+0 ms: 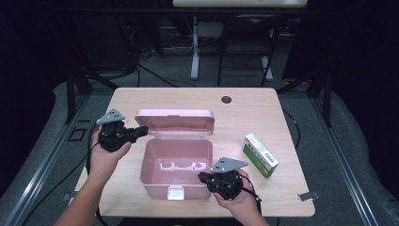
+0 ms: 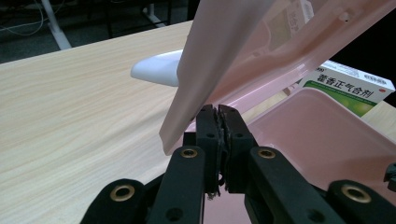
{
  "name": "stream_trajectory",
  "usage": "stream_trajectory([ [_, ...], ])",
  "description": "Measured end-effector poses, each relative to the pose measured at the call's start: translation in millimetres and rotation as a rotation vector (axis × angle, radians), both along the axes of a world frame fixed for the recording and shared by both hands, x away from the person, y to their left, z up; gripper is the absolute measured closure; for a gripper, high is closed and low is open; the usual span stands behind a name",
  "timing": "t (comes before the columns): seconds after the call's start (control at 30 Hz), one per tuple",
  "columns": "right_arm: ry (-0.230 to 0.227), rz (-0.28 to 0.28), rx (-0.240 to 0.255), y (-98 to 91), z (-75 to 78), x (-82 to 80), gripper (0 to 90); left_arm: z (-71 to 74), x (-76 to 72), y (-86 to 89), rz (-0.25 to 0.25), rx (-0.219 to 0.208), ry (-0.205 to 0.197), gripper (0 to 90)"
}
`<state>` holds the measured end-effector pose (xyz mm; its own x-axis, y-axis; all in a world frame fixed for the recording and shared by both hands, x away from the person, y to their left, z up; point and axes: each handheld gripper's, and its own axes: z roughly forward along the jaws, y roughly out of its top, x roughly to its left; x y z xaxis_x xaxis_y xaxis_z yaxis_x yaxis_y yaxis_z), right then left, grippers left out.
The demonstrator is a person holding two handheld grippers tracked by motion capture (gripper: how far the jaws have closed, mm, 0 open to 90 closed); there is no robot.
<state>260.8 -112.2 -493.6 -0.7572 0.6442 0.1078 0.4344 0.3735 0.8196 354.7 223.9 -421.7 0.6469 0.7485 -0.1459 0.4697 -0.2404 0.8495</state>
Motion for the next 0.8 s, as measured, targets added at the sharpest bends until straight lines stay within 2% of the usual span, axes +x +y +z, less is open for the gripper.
stream_trajectory([
  [0.27,0.000,0.000,0.002,0.0,-0.1,0.0,85.1,-4.7,1.8,0.7,0.007,-0.003,0.007,86.9],
  [0.8,0.000,0.001,0.005,-0.2,-0.2,0.2,85.1,-4.8,3.6,1.7,0.012,-0.003,0.011,86.8],
])
